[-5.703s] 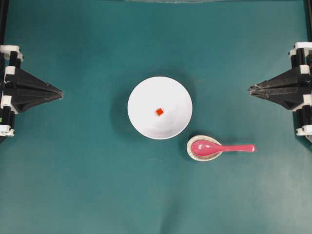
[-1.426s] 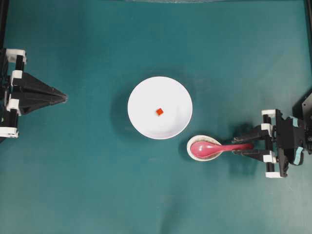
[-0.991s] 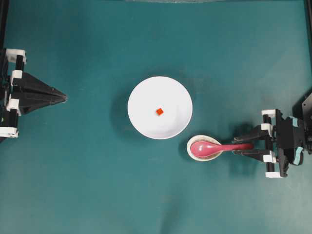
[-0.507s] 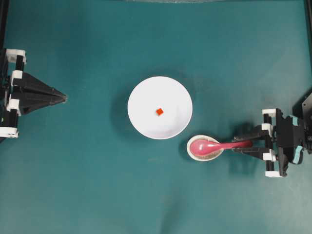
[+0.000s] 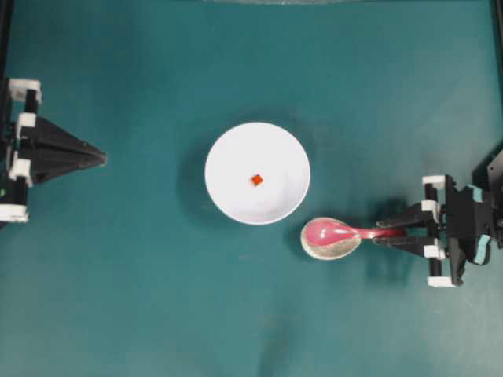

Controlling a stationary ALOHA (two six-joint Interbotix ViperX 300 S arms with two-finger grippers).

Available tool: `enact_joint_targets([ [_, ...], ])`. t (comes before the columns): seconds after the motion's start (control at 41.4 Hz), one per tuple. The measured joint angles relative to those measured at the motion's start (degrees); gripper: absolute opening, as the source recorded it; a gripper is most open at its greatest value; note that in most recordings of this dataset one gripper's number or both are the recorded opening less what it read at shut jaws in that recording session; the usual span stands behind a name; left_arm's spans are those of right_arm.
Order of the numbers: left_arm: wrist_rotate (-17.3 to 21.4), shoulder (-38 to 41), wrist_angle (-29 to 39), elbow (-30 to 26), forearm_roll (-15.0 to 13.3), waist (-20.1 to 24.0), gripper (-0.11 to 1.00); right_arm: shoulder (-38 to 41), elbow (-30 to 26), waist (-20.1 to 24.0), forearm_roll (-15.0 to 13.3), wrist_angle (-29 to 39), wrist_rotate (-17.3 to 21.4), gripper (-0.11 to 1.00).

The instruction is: Grip the spoon and scoop the red block from the bowl with right arm.

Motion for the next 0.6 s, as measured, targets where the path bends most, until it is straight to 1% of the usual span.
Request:
enact_joint_targets([
  [0.121,0.00,0.00,0.00,0.00,0.00,-0.09,0.00,-2.64,0.26,0.00,0.09,0.88,0.00,0.23],
  [0.411,0.00,0.00,0.00,-0.09,0.00,-0.09,0.00,-5.62,0.53,-0.09,0.09,7.73,0.00,0.23],
  [0.604,0.00,0.00,0.00,0.00,-0.09,-0.09,0.00,-5.80,0.26,-0.09,0.09,8.53,0.09,0.23],
])
